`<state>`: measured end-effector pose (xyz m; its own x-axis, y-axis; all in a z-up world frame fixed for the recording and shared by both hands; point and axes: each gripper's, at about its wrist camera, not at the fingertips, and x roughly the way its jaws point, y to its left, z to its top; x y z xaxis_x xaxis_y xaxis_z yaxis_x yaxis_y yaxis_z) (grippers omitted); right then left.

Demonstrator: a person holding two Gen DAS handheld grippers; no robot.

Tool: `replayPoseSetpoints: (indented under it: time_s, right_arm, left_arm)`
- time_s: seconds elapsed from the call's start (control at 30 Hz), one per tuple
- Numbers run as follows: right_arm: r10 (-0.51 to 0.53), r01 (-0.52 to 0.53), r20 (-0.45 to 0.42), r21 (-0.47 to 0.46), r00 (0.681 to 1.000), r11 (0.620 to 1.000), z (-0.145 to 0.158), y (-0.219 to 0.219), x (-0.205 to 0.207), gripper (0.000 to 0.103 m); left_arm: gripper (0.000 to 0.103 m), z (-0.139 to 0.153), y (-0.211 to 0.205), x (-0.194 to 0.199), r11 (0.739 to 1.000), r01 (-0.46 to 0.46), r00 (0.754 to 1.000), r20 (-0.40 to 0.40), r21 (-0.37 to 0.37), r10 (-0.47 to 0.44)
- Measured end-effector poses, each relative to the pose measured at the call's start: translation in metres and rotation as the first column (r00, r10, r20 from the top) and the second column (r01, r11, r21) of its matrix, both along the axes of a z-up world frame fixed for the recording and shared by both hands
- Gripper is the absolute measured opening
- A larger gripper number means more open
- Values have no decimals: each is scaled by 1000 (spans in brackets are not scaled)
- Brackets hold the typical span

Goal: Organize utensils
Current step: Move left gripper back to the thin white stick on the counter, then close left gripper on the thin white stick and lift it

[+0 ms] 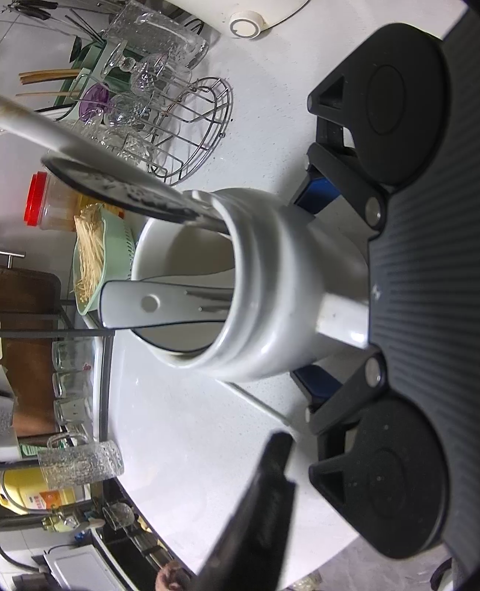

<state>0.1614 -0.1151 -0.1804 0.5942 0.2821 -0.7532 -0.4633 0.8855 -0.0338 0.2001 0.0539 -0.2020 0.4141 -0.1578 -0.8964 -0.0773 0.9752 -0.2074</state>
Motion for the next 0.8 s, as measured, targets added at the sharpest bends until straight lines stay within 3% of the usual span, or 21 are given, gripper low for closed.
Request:
replayPoseSetpoints:
  time_s: [0.2, 0.33, 0.53, 0.6, 0.67, 0.8]
  right_arm:
    - [13, -13, 8, 4, 1000, 1000, 0, -2, -1, 90]
    - [20, -20, 8, 3, 1000, 1000, 0, -2, -1, 90]
    - [35, -35, 5, 1, 999, 999, 0, -3, -1, 90]
    - [36, -36, 5, -2, 999, 999, 1, -3, -1, 90]
    - [37, -37, 6, -4, 999, 999, 1, -2, -1, 90]
    - [35, -35, 4, -3, 999, 999, 1, -2, -1, 90]
  left_arm:
    - [0, 16, -4, -43, 999, -3, 1000, -28, -41, 1]
    - [0, 15, 4, -49, 997, -62, 998, -8, -52, 62]
    - [3, 14, 25, -8, 991, -125, 991, 42, -52, 127]
    - [11, 14, 33, 13, 989, -141, 988, 53, -48, 143]
    - [30, 14, 40, 34, 989, -140, 987, 74, -49, 143]
    - [30, 12, 42, 77, 993, -117, 986, 117, -29, 120]
